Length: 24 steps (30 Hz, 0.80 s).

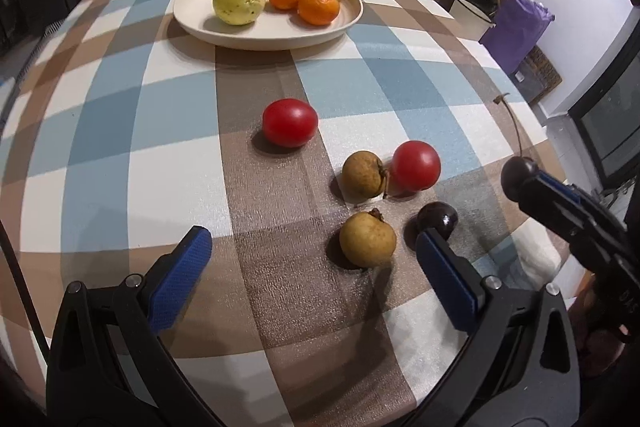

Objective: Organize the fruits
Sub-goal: 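Close the left gripper on a small brown pear while the right gripper holds the cherry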

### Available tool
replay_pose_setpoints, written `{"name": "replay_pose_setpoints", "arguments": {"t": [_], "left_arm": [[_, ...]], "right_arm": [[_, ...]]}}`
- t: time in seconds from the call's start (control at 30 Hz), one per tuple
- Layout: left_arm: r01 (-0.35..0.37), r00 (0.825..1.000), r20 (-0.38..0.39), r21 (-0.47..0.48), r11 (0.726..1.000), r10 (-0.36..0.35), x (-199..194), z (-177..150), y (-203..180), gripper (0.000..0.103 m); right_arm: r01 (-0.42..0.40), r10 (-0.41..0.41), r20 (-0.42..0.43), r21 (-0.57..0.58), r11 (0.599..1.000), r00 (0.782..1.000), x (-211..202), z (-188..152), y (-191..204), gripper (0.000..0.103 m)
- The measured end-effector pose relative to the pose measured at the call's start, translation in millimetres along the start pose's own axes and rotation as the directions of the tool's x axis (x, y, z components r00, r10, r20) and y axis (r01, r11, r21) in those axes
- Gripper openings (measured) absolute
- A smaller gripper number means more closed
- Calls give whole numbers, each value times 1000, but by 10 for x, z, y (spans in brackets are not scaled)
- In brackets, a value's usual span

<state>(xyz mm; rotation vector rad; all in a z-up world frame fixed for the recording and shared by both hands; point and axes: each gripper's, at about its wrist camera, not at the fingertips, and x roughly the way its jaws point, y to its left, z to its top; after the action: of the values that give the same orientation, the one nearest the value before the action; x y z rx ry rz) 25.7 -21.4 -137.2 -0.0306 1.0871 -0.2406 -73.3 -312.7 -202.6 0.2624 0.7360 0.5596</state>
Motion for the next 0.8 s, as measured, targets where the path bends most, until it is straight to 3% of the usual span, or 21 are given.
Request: {"name": "replay_pose_setpoints", "arguments": {"t": [0.1,0.17,0.2,0.43,0.8], "left_arm": [[8,1000,4,19,1000,-8,-1,7,-34,90],[23,1000,-5,24,999,-23,7,9,-47,70],[20,1000,-5,28,999,-20,7,7,-56,68],[41,999,4,63,997,-41,-15,-20,-103,26],[66,997,28,41,997,-67,-102,-2,2,26]], "right_arm": [[-2,2,3,4,1000,1000,2,1,-13,25],[-4,4,2,8,1000,1000,4,4,-26,25],[-3,3,3,8,1000,1000,3,6,-29,25],[-13,13,14,10,1000,1000,-9,23,-30,25],[-13,12,22,7,1000,1000,-28,41,-27,25]]}}
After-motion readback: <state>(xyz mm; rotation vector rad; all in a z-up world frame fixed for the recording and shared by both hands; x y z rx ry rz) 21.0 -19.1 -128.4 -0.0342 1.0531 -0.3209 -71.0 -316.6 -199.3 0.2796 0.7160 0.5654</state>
